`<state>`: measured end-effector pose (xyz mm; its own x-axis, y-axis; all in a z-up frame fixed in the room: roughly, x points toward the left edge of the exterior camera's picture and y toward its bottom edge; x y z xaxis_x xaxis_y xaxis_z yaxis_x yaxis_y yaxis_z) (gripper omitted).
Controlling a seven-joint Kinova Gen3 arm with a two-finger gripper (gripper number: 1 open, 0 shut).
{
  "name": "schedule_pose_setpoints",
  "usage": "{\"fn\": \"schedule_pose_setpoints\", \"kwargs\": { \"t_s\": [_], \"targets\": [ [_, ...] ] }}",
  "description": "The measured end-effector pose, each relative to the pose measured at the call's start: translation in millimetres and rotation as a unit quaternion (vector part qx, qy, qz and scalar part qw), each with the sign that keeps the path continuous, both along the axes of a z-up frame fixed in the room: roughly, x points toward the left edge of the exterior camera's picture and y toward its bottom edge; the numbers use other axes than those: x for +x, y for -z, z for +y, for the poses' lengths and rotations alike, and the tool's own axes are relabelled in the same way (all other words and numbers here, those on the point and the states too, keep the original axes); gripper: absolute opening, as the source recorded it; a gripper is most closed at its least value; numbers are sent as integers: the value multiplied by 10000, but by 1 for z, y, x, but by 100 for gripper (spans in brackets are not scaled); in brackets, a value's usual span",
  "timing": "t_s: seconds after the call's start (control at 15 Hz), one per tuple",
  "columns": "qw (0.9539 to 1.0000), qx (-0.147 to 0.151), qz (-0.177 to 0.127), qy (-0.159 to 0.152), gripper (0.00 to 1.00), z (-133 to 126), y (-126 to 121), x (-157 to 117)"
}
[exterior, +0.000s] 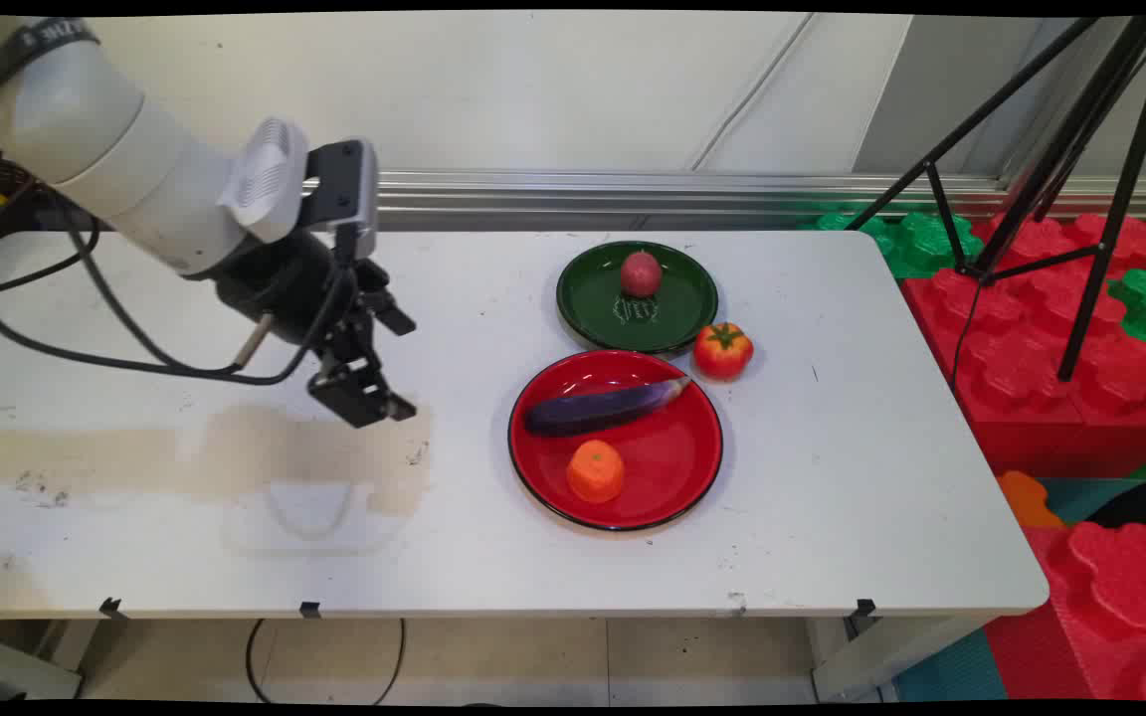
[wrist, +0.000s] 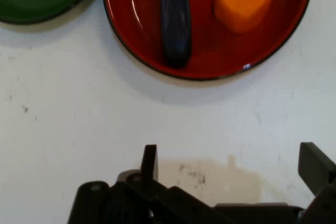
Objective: Pick up the eggplant from the red plate
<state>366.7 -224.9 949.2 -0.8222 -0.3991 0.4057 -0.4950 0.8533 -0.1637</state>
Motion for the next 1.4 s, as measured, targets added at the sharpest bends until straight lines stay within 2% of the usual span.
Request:
{"fn": "schedule_pose_setpoints", "kwargs": {
  "t_s": [0.4,0.67,1.2,1.4],
  "targets": [
    [9993,-192,96,-297,100,-15,-3,-35],
    [9980,-253,47,-582,100,-35,0,-70],
    [9962,-136,-166,-840,100,-77,31,-126],
    [9955,-30,-268,-912,100,-97,54,-147]
  ]
}}
